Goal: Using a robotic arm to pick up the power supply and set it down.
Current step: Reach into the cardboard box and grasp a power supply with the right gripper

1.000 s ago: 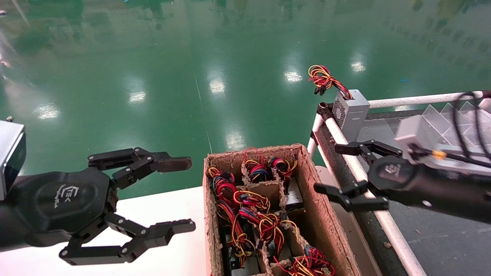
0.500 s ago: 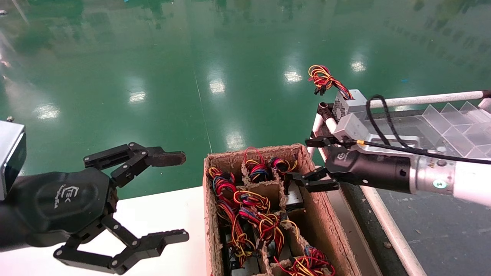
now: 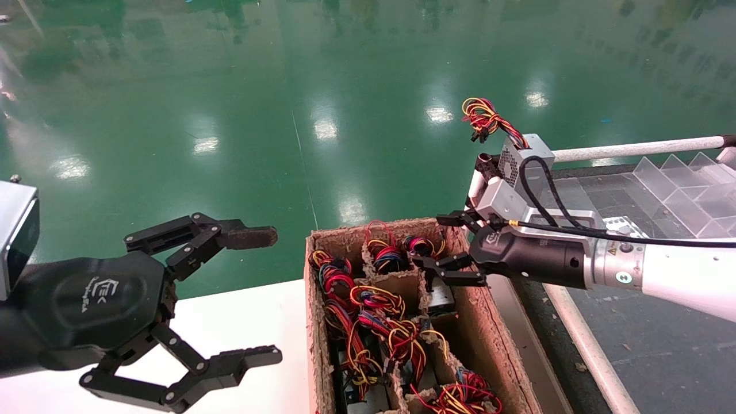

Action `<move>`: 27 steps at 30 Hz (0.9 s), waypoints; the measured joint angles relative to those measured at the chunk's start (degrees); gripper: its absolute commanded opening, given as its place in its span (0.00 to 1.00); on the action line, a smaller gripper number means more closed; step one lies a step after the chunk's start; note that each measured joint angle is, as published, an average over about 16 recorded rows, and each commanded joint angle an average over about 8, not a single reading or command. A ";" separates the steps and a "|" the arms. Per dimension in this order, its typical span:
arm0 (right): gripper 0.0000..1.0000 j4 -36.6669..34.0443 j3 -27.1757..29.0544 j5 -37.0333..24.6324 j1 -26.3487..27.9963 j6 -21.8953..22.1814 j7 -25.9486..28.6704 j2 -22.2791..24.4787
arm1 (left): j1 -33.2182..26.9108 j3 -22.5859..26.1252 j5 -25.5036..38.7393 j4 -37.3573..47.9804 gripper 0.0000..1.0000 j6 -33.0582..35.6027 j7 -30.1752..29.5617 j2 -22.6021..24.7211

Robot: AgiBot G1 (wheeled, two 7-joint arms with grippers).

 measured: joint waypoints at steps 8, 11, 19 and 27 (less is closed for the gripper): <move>0.00 -1.81 0.07 0.04 -0.50 0.53 -3.03 -1.18 | 0.00 0.00 0.00 0.00 1.00 0.00 0.00 0.00; 0.00 -2.03 0.05 -0.04 -0.67 0.71 -3.66 -1.39 | 0.00 0.00 0.00 0.00 1.00 0.00 0.00 0.00; 0.00 -2.09 0.22 0.14 -1.02 0.95 -4.29 -1.41 | 0.00 0.00 0.00 0.00 1.00 0.00 0.00 0.00; 0.00 -1.76 0.86 1.00 -1.47 0.93 -4.49 -0.84 | 0.00 0.01 0.00 0.00 1.00 0.00 0.00 0.00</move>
